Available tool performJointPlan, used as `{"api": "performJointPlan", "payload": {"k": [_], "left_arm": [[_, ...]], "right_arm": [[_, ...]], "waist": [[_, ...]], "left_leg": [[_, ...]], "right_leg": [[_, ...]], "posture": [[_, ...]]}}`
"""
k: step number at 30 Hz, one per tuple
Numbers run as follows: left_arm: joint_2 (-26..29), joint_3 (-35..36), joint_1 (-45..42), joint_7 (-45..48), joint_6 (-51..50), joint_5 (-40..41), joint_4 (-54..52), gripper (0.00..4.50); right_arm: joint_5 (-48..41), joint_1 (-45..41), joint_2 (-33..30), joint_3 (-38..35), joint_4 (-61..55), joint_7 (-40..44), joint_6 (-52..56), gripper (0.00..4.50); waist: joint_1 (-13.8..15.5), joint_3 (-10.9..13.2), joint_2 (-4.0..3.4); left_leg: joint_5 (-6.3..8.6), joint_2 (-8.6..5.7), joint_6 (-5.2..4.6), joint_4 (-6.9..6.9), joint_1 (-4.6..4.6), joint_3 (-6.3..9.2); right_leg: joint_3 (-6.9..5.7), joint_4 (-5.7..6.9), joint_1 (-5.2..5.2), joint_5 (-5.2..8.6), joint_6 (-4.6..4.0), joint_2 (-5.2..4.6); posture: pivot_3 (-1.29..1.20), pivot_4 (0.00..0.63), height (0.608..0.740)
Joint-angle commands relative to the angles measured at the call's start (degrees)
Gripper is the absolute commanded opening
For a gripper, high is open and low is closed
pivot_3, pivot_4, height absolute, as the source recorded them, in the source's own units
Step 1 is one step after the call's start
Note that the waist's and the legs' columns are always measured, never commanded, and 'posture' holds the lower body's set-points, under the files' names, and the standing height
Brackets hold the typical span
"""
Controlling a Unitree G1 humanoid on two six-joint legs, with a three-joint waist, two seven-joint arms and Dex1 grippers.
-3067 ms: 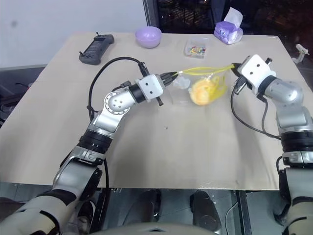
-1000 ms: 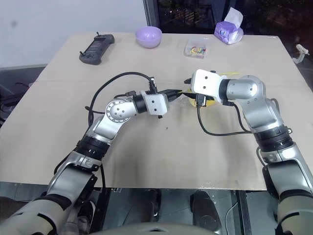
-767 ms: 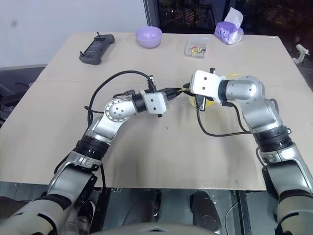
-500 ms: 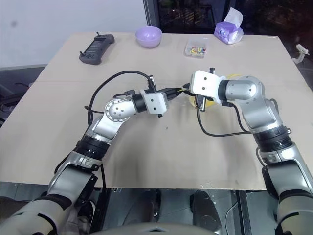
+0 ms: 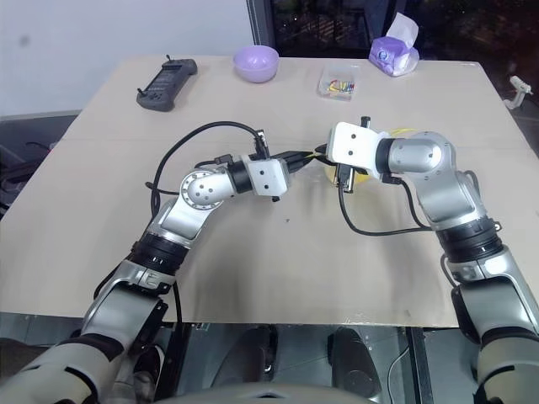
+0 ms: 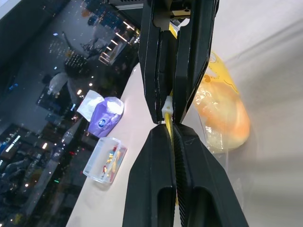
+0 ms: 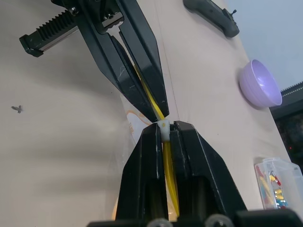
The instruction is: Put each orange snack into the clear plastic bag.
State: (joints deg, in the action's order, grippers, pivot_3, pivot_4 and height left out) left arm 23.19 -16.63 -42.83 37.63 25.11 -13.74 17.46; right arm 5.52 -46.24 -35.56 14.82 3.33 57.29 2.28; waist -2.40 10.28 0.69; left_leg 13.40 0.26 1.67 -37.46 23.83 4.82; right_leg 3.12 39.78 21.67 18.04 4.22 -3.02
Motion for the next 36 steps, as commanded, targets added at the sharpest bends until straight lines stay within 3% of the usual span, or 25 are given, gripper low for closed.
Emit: {"api": "performJointPlan", "payload": {"k": [1, 11, 20, 28, 36], "left_arm": [[0.34, 0.61, -0.05, -0.81, 0.38, 0.00, -0.72, 0.00], [1.87, 3.53, -3.75, -8.45, -2.43, -3.58, 4.14, 0.00], [1.65, 2.47, -4.14, -9.36, -1.24, -3.49, 4.77, 0.00], [1.41, 2.26, -4.54, -9.17, -0.65, -3.33, 5.25, 0.00], [0.72, 2.02, -4.88, -9.03, -0.39, -2.97, 5.71, 0.00]], "right_arm": [[1.08, -0.67, -1.48, -1.73, -0.01, -1.43, -0.71, 0.19], [6.37, -2.46, -8.84, -4.24, 9.17, -6.61, -1.62, 0.19], [7.06, -2.27, -14.10, -5.03, 12.66, -9.03, -1.94, 0.19], [8.23, -2.97, -16.82, -5.32, 15.26, -11.24, -2.30, 0.19], [6.46, -2.75, -15.34, -5.77, 13.61, -11.29, -2.37, 0.19]], "waist": [[0.00, 0.00, 0.00], [0.15, 0.00, 0.00], [0.00, 0.00, 0.00], [0.07, 0.00, 0.00], [-0.01, 0.00, 0.00]], "left_leg": [[0.00, 0.00, 0.00, 0.00, 0.00, 0.00], [0.01, -0.02, -0.01, -0.01, 0.00, 0.00], [0.00, 0.00, 0.00, 0.03, 0.00, -0.04], [0.00, -0.01, 0.00, 0.03, 0.01, -0.05], [0.00, 0.00, 0.00, 0.03, 0.01, -0.07]], "right_leg": [[0.00, 0.00, 0.00, 0.00, 0.00, 0.00], [0.00, 0.00, 0.00, 0.00, 0.00, -0.01], [0.03, -0.01, 0.02, 0.00, 0.00, 0.00], [0.04, -0.03, 0.02, 0.00, 0.00, -0.02], [0.06, -0.02, 0.02, 0.00, 0.00, -0.01]], "posture": [[0.00, 0.150, 0.740], [0.00, 0.150, 0.740], [0.00, 0.150, 0.740], [0.00, 0.150, 0.740], [0.00, 0.150, 0.740]]}}
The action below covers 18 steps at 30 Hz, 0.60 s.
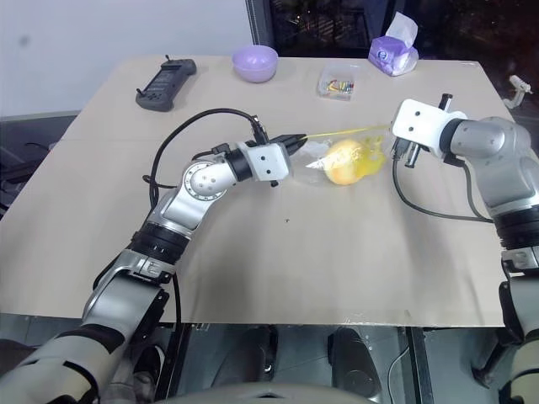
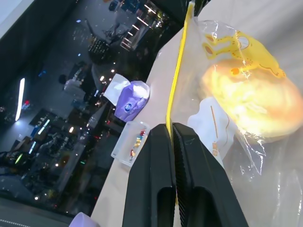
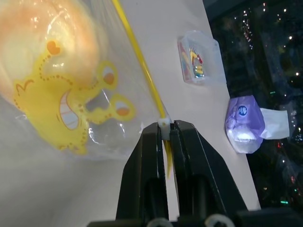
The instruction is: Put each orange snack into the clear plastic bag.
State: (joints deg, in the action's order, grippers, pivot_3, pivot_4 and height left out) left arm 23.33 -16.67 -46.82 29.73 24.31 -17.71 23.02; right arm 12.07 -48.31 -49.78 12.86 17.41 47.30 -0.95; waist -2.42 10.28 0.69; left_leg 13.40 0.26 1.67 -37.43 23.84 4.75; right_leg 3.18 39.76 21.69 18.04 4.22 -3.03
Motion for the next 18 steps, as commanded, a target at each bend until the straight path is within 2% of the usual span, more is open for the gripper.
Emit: {"api": "performJointPlan", "payload": {"k": [1, 11, 13, 15, 16, 18], "left_arm": [[0.27, 2.11, -1.44, -1.52, 0.44, 0.93, 0.63, 0.00], [-1.93, 5.71, -12.60, -14.74, 2.72, -0.58, 9.16, 0.00], [-1.90, 5.68, -12.31, -13.31, 3.65, 0.75, 8.82, 0.00], [-1.77, 4.95, -10.01, -10.04, 3.54, 2.15, 7.18, 0.00], [-1.87, 4.26, -8.07, -6.36, 2.59, 4.14, 5.84, 0.00], [-2.44, 2.15, -1.59, 7.29, -5.11, 13.65, -0.15, 0.00]], "right_arm": [[-0.07, -1.06, -0.58, -3.82, -0.26, -1.97, 0.41, 0.19], [0.09, -8.77, 5.32, -7.35, 3.73, -14.04, -3.10, 0.19], [-1.64, -7.40, 5.64, -7.65, 1.69, -11.41, -0.77, 0.19], [-4.58, -3.24, 4.62, -6.74, -2.42, -4.91, 1.91, 0.19], [-6.11, -0.89, 4.13, -6.40, -4.92, -1.85, 3.98, 0.19], [-7.87, 4.08, 3.31, -5.54, -10.29, 2.60, 7.88, 0.19]], "waist": [[0.04, 0.00, 0.00], [0.02, 0.03, 0.01], [0.06, 0.02, 0.01], [0.11, 0.00, 0.01], [0.15, 0.00, 0.00], [0.10, 0.01, 0.00]], "left_leg": [[0.00, 0.00, 0.00, 0.00, 0.00, 0.00], [-0.08, -0.01, 0.14, 0.02, 0.04, 0.00], [-0.08, -0.01, 0.15, 0.05, 0.04, 0.00], [-0.09, -0.01, 0.15, 0.08, 0.04, -0.01], [-0.08, -0.02, 0.15, 0.09, 0.04, 0.00], [-0.08, -0.03, 0.15, 0.05, 0.06, -0.01]], "right_leg": [[0.00, 0.00, 0.00, 0.00, 0.00, 0.00], [-0.01, -0.01, 0.04, 0.00, 0.00, 0.00], [-0.01, -0.05, 0.04, 0.00, 0.00, -0.01], [-0.01, -0.09, 0.02, 0.00, 0.00, -0.03], [-0.02, -0.11, 0.00, 0.00, 0.00, -0.03], [-0.01, -0.06, 0.02, 0.00, 0.00, -0.04]], "posture": [[0.00, 0.150, 0.740], [0.00, 0.150, 0.740], [0.00, 0.150, 0.740], [0.00, 0.150, 0.740], [0.00, 0.150, 0.740], [0.00, 0.150, 0.740]]}}
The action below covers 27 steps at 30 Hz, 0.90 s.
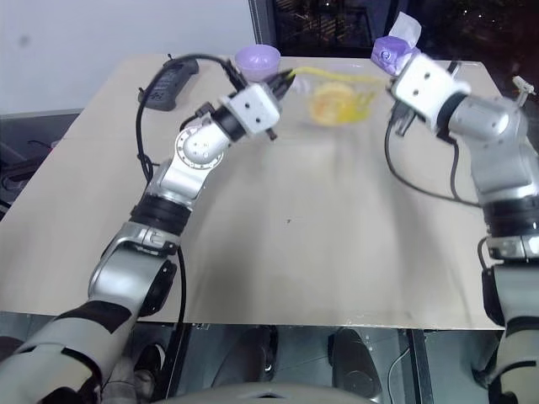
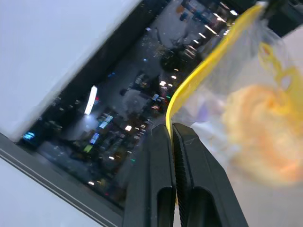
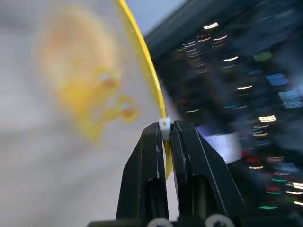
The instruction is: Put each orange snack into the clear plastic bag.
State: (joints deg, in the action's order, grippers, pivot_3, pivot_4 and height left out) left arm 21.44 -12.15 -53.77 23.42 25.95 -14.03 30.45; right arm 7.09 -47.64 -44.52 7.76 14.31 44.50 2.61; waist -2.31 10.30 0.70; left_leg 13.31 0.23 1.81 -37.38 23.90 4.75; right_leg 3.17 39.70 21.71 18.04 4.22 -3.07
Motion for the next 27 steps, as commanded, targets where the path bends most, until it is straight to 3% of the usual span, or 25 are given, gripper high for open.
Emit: {"api": "performJointPlan", "payload": {"k": [1, 6, 9, 13, 18, 27], "left_arm": [[-0.32, -3.45, 8.55, 18.31, -10.48, 12.85, -10.76, 0.00], [3.86, -7.06, 20.36, 31.05, -26.27, 19.22, -24.41, 0.00], [6.57, -6.13, 26.15, 32.26, -33.89, 21.19, -31.78, 0.95], [8.42, -4.49, 28.51, 31.70, -38.42, 21.85, -35.57, 2.77], [11.89, -0.41, 31.26, 34.10, -42.52, 26.13, -38.82, 2.77], [19.30, 16.38, 35.71, 35.85, -50.43, 38.63, -41.79, 2.77]], "right_arm": [[-3.60, 6.01, -2.33, 0.42, -9.65, 7.63, 6.47, 0.19], [-5.75, 14.89, -2.73, 2.52, -17.71, 12.78, 13.34, 0.19], [-5.77, 18.54, -3.04, 1.45, -19.67, 12.29, 14.98, 1.06], [-7.44, 22.72, -5.59, -0.07, -22.31, 14.59, 18.61, 2.91], [-13.74, 29.18, -11.33, -4.78, -26.97, 19.86, 22.51, 2.91], [-27.04, 36.98, -12.19, -26.25, -16.01, 23.65, 18.83, 2.91]], "waist": [[-0.01, -0.01, -0.01], [-0.41, 0.03, -0.04], [-0.38, 0.02, -0.06], [0.17, 0.02, -0.06], [0.35, 0.02, -0.06], [0.09, 0.03, -0.05]], "left_leg": [[0.00, -0.01, 0.00, 0.02, 0.02, 0.00], [0.00, 0.05, -0.01, -0.01, -0.01, 0.03], [0.12, 0.11, -0.20, -0.04, -0.14, 0.03], [0.14, 0.10, -0.25, -0.16, -0.16, 0.07], [0.15, 0.08, -0.26, -0.18, -0.06, 0.11], [0.15, 0.12, -0.27, -0.14, -0.11, 0.06]], "right_leg": [[0.00, -0.02, 0.00, 0.00, 0.00, 0.00], [0.01, 0.06, 0.02, 0.01, -0.01, 0.05], [0.03, 0.16, -0.04, 0.01, -0.01, 0.12], [-0.01, 0.19, -0.12, 0.00, -0.01, 0.12], [-0.07, 0.08, -0.12, 0.00, -0.01, 0.08], [-0.05, 0.09, -0.14, 0.01, -0.01, 0.09]], "posture": [[0.00, 0.150, 0.740], [0.00, 0.150, 0.740], [0.00, 0.150, 0.740], [0.00, 0.150, 0.740], [0.00, 0.150, 0.740], [0.00, 0.150, 0.740]]}}
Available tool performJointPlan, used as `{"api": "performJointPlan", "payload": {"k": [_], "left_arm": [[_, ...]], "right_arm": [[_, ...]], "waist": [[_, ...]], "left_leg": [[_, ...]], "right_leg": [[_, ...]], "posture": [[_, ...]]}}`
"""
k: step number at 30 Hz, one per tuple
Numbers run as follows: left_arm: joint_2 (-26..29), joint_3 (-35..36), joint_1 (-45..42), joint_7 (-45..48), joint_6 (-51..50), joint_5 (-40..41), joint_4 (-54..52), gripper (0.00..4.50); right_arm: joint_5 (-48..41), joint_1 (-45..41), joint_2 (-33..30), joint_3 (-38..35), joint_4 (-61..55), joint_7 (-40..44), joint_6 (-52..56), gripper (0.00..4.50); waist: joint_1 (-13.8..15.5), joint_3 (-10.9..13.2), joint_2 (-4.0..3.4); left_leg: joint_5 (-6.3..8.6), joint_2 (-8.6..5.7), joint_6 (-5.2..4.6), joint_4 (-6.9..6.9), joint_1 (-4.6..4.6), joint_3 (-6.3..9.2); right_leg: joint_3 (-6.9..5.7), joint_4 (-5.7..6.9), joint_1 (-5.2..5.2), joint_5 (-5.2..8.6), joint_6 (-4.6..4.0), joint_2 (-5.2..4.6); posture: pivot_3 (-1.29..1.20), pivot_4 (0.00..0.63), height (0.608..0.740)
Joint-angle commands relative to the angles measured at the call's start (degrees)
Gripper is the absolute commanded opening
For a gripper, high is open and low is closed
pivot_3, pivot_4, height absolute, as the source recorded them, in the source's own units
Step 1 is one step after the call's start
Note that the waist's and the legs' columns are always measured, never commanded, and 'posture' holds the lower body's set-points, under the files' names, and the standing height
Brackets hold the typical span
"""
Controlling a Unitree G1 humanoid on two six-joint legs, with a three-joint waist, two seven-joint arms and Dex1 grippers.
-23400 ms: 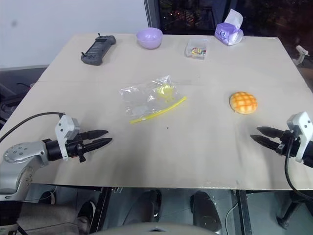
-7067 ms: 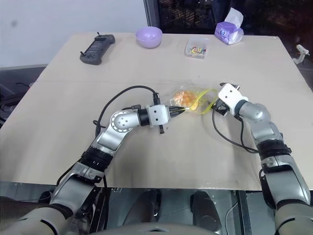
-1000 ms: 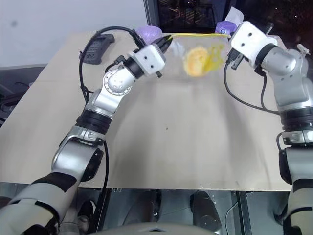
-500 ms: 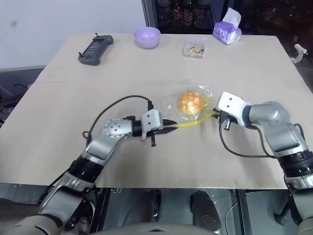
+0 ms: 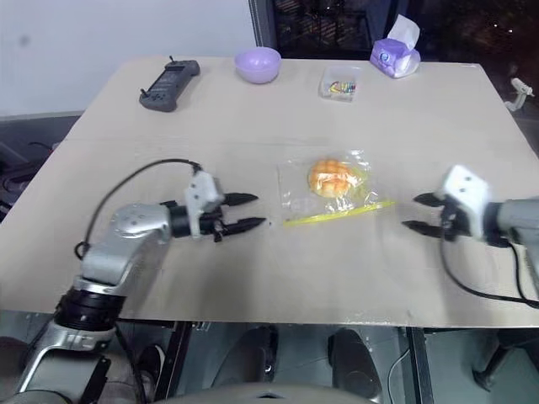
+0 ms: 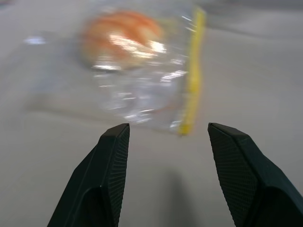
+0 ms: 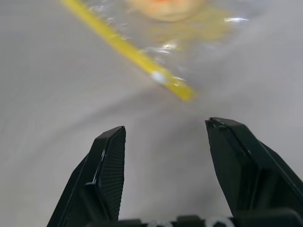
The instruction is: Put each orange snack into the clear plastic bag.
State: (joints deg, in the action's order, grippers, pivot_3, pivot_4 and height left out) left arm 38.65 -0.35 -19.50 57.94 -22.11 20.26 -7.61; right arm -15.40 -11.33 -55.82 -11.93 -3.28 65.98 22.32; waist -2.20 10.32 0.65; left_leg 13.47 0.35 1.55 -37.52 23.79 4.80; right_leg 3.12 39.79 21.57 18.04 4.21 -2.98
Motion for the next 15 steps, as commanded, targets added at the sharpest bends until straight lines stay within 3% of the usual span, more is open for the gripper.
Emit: {"api": "performJointPlan", "payload": {"k": [1, 6, 15], "left_arm": [[3.44, 6.13, 2.89, 2.10, -3.49, 5.69, -4.55, 2.77], [8.53, 11.77, 10.58, 4.46, -7.61, 9.90, -6.81, 2.77], [10.22, 13.22, 14.96, 2.53, -5.25, 8.47, -8.36, 2.77]], "right_arm": [[-5.96, 1.10, -1.24, -8.56, 3.11, 3.18, -0.91, 2.91], [-8.95, 4.30, -3.48, -13.91, 7.56, 7.33, -1.88, 2.91], [-9.26, 3.83, -3.34, -13.19, 9.49, 6.35, -2.75, 2.91]], "waist": [[-0.01, 0.00, 0.00], [-0.15, 0.00, -0.01], [-0.08, -0.01, -0.01]], "left_leg": [[0.00, 0.00, 0.00, 0.01, 0.00, -0.02], [0.00, 0.04, -0.01, 0.06, -0.07, -0.08], [0.00, 0.05, 0.00, 0.08, -0.09, -0.11]], "right_leg": [[0.03, -0.01, 0.00, 0.00, 0.00, -0.01], [0.08, 0.01, 0.00, 0.00, 0.00, 0.01], [0.09, 0.03, -0.01, 0.00, 0.00, 0.01]], "posture": [[0.00, 0.150, 0.740], [0.00, 0.150, 0.740], [0.00, 0.150, 0.740]]}}
